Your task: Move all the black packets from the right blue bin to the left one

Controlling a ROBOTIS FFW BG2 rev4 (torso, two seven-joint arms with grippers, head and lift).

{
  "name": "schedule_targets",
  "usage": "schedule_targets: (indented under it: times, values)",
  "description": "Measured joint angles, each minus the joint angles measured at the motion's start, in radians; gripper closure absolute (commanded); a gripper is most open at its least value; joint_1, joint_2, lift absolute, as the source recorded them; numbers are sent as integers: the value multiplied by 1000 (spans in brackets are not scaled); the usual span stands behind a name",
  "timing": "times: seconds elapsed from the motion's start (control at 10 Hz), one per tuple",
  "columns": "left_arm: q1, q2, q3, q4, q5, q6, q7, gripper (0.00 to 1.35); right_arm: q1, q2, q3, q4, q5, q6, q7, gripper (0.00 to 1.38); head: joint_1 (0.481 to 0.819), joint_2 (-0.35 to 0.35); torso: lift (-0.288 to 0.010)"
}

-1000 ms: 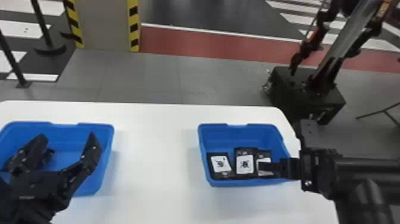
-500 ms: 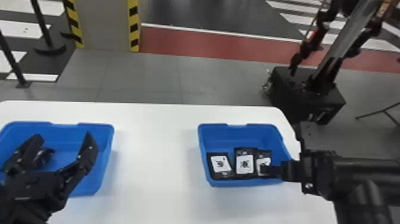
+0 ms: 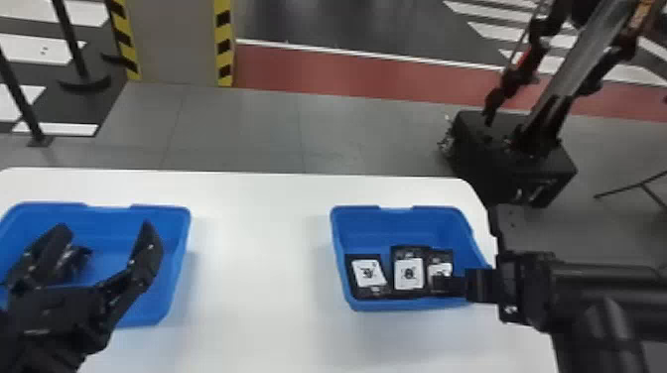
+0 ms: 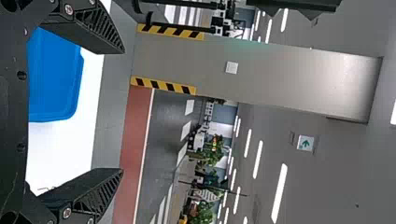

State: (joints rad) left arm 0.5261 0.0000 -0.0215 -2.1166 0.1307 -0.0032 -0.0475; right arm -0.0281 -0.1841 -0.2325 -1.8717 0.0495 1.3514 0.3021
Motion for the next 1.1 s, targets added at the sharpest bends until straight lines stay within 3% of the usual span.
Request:
schedule_targets:
  times: [0.2, 0.4, 0.7, 1.1]
  values:
    - [0, 0, 0, 0, 1, -4, 0, 130, -8, -1, 9, 16, 9, 3, 12, 740, 695, -205, -110]
    - [1, 0, 2, 0, 4, -5, 0, 134, -21, -2, 12, 58, 12, -32, 30, 1079, 695, -201, -110]
    - [6, 0, 5, 0, 11, -16, 0, 134, 3, -2, 12, 55, -23, -107, 29, 1127, 695, -189, -110]
    - [4, 0, 4, 1, 14, -26, 0, 134, 102, 0, 9, -154, -113, -158, 16, 1127, 695, -153, -110]
